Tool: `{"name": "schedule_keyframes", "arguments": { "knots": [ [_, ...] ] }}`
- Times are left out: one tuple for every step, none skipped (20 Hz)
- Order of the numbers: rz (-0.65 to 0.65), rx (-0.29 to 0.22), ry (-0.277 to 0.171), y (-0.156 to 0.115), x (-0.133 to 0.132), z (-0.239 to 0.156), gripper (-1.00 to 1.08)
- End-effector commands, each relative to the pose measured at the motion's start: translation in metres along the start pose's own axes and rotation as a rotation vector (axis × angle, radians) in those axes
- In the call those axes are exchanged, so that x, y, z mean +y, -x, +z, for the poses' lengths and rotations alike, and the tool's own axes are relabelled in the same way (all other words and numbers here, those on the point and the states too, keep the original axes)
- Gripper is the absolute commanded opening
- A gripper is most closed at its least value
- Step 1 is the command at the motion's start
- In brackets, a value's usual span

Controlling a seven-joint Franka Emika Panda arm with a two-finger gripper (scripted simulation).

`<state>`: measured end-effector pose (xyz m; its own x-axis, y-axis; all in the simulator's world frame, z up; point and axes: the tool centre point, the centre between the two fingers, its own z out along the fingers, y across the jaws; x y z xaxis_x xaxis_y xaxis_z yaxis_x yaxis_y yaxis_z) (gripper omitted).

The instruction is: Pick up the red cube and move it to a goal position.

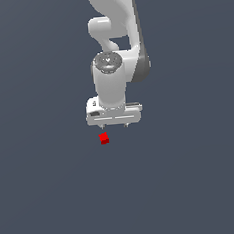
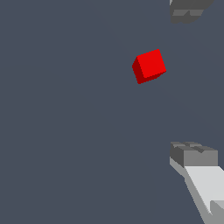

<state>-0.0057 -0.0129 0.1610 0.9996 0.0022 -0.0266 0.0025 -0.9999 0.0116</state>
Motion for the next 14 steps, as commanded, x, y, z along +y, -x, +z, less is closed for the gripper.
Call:
{"name": "schedule_keyframes", "arguments": {
  "knots": [
    [0.000,0.000,0.000,0.000,0.000,0.000,1.00],
    [-0.001,0.000,0.000,0.000,0.000,0.000,1.00],
    [-0.002,0.000,0.000,0.000,0.000,0.001,1.00],
    [-0.005,0.000,0.000,0.001,0.001,0.002,1.00],
    [-0.008,0.001,0.000,0.001,0.001,0.004,1.00],
    [-0.013,0.001,0.000,0.002,0.002,0.006,1.00],
    [-0.019,0.002,0.000,0.002,0.003,0.008,1.00],
    [-0.026,0.002,-0.001,0.003,0.004,0.011,1.00],
    [-0.034,0.003,-0.001,0.004,0.006,0.014,1.00],
    [-0.043,0.004,-0.001,0.005,0.007,0.018,1.00],
    [-0.053,0.005,-0.001,0.006,0.009,0.022,1.00],
    [-0.064,0.006,-0.001,0.007,0.011,0.027,1.00],
    [-0.076,0.007,-0.002,0.008,0.013,0.032,1.00],
    [-0.089,0.008,-0.002,0.009,0.016,0.038,1.00]
  ]
}}
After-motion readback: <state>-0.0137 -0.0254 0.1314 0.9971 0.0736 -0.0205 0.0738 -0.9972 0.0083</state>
